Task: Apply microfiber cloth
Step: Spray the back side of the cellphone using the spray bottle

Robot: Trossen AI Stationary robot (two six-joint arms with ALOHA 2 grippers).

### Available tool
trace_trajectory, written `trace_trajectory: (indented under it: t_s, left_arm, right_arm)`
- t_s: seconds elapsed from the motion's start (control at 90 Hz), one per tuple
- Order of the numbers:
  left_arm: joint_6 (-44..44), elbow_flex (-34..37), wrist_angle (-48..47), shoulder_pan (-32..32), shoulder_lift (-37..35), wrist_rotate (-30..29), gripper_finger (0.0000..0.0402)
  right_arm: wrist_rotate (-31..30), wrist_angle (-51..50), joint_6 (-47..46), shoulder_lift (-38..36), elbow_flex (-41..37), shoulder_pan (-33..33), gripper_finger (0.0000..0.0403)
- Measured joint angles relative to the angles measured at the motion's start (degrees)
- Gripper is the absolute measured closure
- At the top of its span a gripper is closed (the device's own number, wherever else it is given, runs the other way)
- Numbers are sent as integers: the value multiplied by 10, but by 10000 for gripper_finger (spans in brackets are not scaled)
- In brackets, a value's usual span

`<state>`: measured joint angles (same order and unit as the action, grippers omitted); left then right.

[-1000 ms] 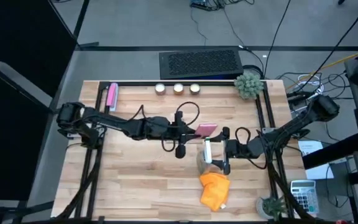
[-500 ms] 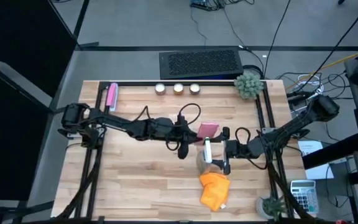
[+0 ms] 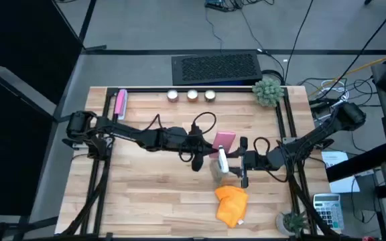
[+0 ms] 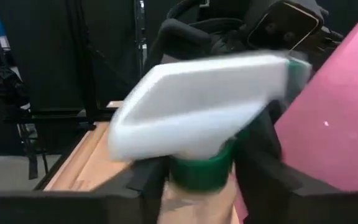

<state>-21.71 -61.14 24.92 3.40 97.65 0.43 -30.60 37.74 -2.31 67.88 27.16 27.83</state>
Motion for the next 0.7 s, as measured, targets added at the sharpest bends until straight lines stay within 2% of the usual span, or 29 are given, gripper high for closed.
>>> trace_trajectory:
  t_s: [0.044, 0.2, 0.256, 0.489, 0.589, 0.7]
  left_arm:
    - [0, 0, -1, 0, 0, 0, 386]
    - [0, 0, 0, 0, 0, 0, 386]
    - [0, 0, 0, 0, 0, 0, 386]
    - [13, 0, -22, 0, -11, -1, 386]
    - [37, 0, -61, 0, -35, -19, 386]
    - [64, 0, -115, 2, -74, -50, 386]
  right_arm:
    - [1, 0, 1, 0, 0, 0, 300]
    - [1, -1, -8, 0, 0, 0, 295]
    - [1, -2, -16, 0, 0, 0, 269]
    - [6, -6, -25, 0, 0, 3, 118]
    - [-1, -29, -16, -8, 0, 8, 84]
    - [-21, -57, -29, -27, 0, 8, 71]
